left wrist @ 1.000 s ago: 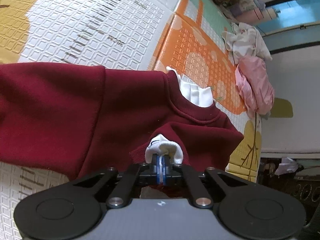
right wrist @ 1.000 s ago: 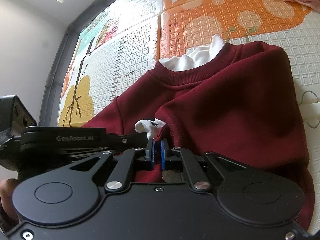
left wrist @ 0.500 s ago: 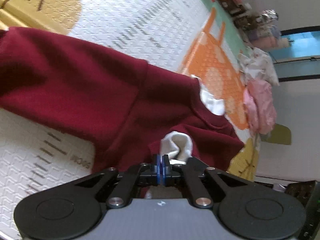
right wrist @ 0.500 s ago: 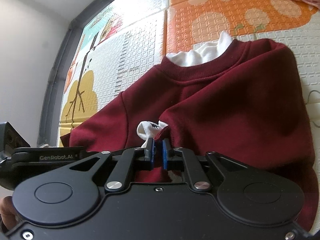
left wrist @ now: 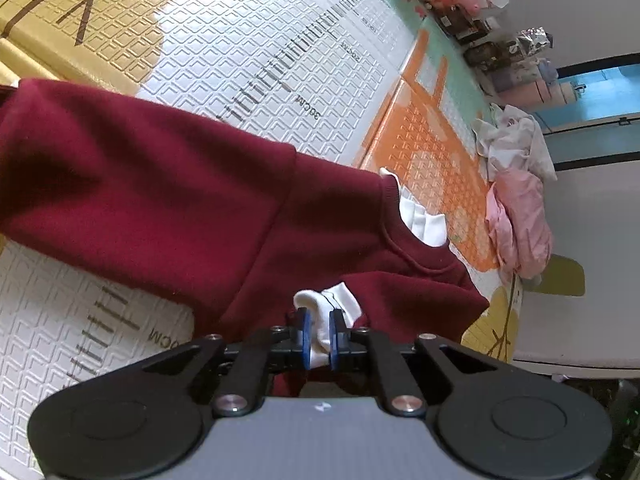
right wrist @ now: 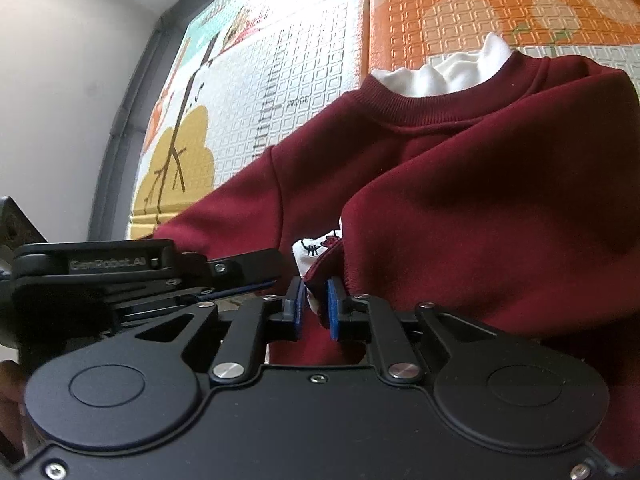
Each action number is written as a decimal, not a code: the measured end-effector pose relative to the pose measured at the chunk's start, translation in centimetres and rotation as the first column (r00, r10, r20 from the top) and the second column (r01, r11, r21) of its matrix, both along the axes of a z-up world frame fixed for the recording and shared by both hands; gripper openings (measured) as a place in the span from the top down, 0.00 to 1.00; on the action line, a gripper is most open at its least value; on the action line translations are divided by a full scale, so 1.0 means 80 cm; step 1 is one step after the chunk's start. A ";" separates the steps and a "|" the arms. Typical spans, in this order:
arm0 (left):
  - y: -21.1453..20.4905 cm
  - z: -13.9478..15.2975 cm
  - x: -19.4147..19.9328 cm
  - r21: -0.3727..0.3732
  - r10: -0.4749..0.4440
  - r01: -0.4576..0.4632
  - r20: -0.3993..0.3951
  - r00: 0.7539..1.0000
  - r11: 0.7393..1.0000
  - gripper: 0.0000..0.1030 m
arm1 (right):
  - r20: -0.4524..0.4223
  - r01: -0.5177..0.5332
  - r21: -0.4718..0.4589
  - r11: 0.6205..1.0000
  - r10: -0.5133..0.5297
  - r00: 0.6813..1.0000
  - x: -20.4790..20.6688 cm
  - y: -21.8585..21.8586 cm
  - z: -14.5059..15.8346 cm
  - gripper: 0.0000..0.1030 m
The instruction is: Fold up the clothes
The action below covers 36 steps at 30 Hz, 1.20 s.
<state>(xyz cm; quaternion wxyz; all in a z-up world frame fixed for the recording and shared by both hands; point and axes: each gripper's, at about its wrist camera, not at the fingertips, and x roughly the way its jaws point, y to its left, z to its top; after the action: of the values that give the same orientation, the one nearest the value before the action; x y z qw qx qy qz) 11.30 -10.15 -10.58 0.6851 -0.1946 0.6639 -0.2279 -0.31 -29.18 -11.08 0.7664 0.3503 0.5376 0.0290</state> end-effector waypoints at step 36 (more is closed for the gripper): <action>-0.019 -0.031 0.015 0.137 -0.067 0.060 0.050 0.997 0.989 0.91 | -0.042 -0.033 -0.153 0.988 0.027 0.999 -0.008 0.008 -0.031 0.87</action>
<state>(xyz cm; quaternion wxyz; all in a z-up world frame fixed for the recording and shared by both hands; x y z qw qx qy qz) 12.47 -11.68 -13.05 0.7070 -0.1203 0.6648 -0.2092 -0.97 -28.56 -13.58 0.7798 0.2825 0.5587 -0.0082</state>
